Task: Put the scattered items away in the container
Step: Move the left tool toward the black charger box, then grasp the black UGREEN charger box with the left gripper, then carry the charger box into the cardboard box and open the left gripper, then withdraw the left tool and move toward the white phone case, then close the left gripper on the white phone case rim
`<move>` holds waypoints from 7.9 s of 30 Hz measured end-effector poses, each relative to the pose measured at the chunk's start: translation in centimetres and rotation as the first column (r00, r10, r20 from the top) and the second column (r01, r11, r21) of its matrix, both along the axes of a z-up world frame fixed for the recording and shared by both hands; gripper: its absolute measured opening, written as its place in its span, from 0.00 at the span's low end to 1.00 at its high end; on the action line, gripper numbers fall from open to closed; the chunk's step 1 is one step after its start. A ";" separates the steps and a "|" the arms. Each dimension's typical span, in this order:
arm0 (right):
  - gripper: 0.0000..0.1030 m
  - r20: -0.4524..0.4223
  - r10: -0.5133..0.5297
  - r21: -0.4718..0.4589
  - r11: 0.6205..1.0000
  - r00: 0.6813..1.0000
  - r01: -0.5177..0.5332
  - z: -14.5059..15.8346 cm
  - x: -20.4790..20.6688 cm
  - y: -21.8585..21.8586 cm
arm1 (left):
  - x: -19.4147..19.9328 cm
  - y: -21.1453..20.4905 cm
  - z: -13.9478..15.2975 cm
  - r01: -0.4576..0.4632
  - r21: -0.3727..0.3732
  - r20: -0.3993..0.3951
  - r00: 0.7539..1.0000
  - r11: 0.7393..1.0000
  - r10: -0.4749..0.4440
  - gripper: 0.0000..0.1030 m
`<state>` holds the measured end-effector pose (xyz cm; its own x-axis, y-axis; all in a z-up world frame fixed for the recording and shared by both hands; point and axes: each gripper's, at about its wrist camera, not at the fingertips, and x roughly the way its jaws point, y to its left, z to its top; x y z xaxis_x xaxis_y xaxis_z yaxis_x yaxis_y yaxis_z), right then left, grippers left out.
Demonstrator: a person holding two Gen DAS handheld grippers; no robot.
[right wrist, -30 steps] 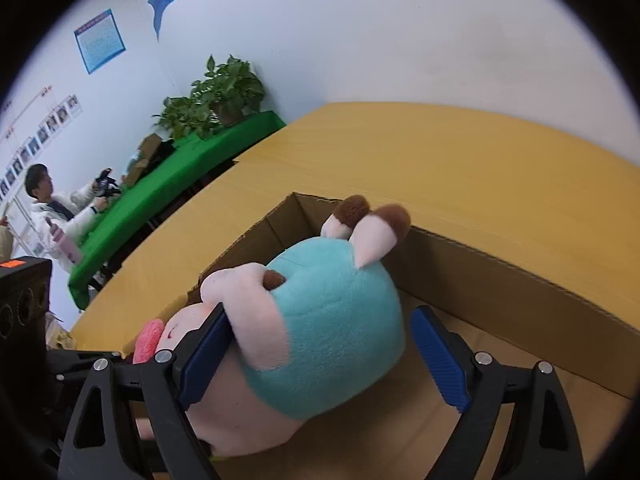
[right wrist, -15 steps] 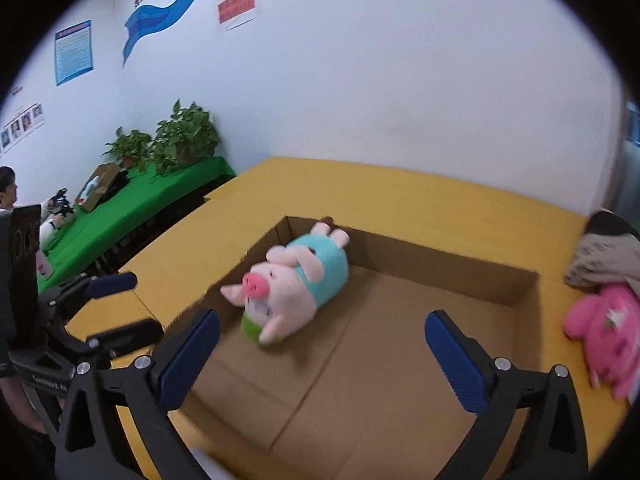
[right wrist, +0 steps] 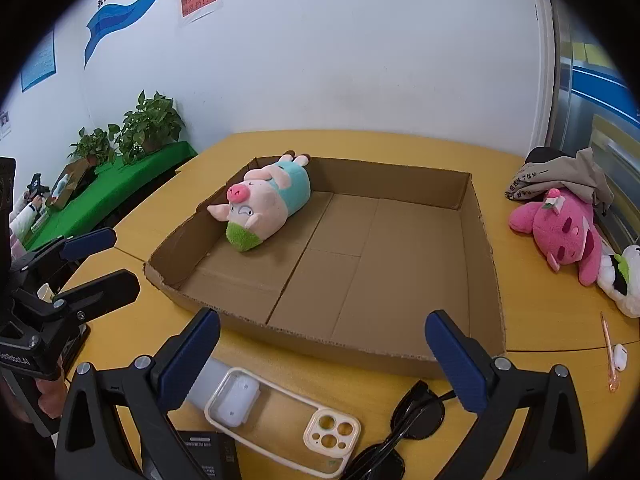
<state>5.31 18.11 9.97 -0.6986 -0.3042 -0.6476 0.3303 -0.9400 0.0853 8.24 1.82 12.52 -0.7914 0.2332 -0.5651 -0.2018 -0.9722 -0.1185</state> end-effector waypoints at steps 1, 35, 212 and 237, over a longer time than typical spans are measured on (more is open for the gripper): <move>0.99 -0.001 0.002 0.002 1.000 1.000 -0.002 -0.1 0.2 0.1 | 0.3 0.1 0.0 0.000 -0.002 -0.001 1.000 1.000 0.000 1.00; 0.99 0.307 0.564 -0.101 0.820 0.767 -0.563 -12.7 10.9 -3.8 | 5.4 0.3 -13.8 0.428 0.173 0.347 0.816 0.887 -0.462 0.89; 0.85 0.028 -0.096 -0.006 0.995 0.995 0.096 -2.7 1.2 3.2 | -0.1 2.8 -5.4 0.024 0.006 0.069 0.997 1.000 -0.024 1.00; 0.85 0.208 0.045 -0.085 0.996 0.977 -0.028 -8.2 4.0 2.6 | -0.4 3.9 -12.5 0.096 0.012 0.342 0.935 0.995 -0.094 0.08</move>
